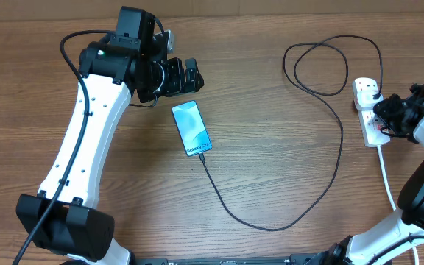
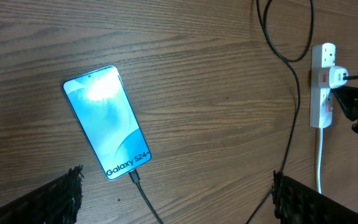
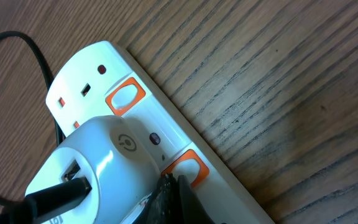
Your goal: Plug charger to phone and switch on socket
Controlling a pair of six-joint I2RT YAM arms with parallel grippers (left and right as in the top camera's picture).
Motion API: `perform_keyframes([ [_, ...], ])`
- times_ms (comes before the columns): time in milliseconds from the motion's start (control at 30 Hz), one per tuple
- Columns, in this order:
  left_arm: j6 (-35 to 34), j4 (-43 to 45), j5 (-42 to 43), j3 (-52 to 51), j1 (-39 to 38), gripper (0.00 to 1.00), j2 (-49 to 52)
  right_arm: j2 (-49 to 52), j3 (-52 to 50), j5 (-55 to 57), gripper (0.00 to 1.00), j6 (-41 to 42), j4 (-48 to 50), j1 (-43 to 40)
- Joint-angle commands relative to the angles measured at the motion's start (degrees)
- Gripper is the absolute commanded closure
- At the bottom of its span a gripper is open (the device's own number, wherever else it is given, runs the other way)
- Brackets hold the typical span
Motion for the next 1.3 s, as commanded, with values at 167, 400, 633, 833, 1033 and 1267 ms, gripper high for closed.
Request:
perform_keyframes([
  [167,-0.17,-0.13,0.22,0.83,0.24,0.0,-0.13,-0.42,2.91,-2.95,0.96,0.87,-5.9,0.76],
  [400,-0.17,-0.13,0.22,0.83,0.24,0.0,-0.13,-2.32,6.56,-2.82,0.96,0.9,-6.51,-2.82],
  [633,-0.17,-0.13,0.22,0.83,0.24,0.0,-0.13,-2.32,6.56,-0.04,0.96,0.68,-4.24,-2.95],
  [833,-0.17,-0.13,0.22,0.83,0.24,0.0,-0.13,-0.26,6.51,-0.07,0.96,0.72,-3.34,-1.86],
  [1033,-0.17,-0.13,0.2,0.83,0.24,0.0,-0.13,1.79,6.51,-0.07,0.96,0.72,-4.22,-1.27],
  [1267,-0.17,-0.13,0.22,0.83,0.24,0.0,-0.13,1.92,6.51,-0.07,0.96,0.68,-4.15,-1.27],
])
